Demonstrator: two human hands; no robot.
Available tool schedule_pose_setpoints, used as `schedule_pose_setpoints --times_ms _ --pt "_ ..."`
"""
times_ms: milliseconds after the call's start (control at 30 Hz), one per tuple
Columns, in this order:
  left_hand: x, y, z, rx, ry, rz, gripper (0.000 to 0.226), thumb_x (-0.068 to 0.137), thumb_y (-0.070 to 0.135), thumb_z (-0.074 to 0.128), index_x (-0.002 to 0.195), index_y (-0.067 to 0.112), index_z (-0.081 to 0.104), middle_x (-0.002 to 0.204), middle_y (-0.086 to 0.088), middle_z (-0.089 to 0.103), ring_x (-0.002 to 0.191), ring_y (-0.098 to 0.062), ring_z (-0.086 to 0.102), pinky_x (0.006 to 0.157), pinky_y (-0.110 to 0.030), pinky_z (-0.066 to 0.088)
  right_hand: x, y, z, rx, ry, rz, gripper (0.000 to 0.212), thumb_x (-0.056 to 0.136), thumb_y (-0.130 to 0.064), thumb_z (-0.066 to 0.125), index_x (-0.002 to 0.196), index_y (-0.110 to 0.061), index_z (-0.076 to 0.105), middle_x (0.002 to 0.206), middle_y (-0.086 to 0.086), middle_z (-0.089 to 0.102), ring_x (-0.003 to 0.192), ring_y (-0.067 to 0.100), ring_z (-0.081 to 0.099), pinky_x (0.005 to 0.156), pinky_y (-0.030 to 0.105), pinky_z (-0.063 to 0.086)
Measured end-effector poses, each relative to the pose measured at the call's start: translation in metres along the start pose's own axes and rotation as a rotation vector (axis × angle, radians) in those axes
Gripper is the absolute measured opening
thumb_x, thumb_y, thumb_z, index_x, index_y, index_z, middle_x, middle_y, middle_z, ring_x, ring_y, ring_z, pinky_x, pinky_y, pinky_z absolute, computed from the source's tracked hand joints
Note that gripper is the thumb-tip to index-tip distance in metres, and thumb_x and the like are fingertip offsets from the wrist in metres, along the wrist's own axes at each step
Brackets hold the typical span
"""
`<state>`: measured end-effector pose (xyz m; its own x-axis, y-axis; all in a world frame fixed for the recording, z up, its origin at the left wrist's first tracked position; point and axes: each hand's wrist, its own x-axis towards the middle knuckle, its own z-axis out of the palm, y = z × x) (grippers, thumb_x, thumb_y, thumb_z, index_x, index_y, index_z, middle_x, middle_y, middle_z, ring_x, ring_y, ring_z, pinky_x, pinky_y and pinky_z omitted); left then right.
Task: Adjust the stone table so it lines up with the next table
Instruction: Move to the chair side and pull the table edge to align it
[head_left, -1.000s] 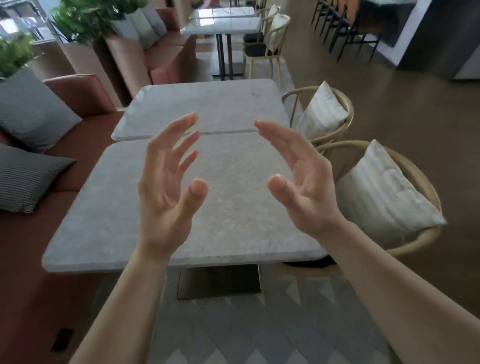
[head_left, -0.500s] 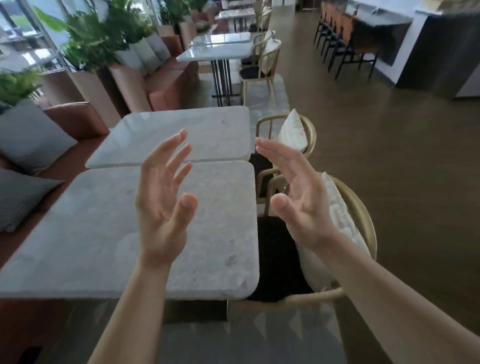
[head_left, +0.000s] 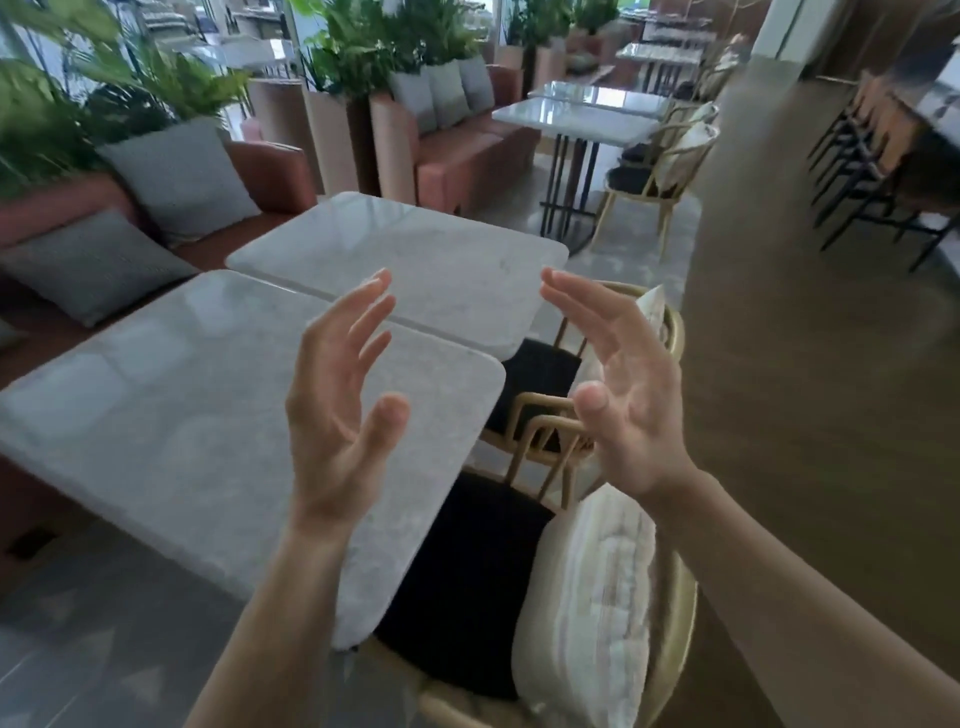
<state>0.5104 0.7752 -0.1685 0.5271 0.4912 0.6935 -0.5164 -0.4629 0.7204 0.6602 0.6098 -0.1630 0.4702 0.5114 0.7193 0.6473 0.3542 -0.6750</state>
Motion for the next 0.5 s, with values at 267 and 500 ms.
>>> schedule_pose_setpoints --times_ms 267,500 --pt "0.017 -0.04 0.083 0.078 0.118 -0.021 0.066 0.096 0.075 0.058 0.15 0.038 0.049 0.161 -0.006 0.052 0.149 -0.036 0.055 0.116 -0.047 0.05 0.04 0.068 -0.071 0.144 -0.118 0.023 0.081 0.101 -0.073 0.057 0.151 -0.009 0.053 0.154 0.014 0.062 0.148 0.037 0.058 0.121 0.067 0.046" --pt "0.001 -0.063 0.124 0.352 0.292 -0.102 0.07 0.098 0.076 0.052 0.148 0.027 0.045 0.157 -0.011 0.053 0.145 -0.03 0.059 0.112 -0.048 0.054 0.056 0.134 -0.077 0.337 -0.299 0.052 0.08 0.104 -0.068 0.054 0.146 0.0 0.052 0.149 0.013 0.062 0.144 0.033 0.061 0.121 0.056 0.05"
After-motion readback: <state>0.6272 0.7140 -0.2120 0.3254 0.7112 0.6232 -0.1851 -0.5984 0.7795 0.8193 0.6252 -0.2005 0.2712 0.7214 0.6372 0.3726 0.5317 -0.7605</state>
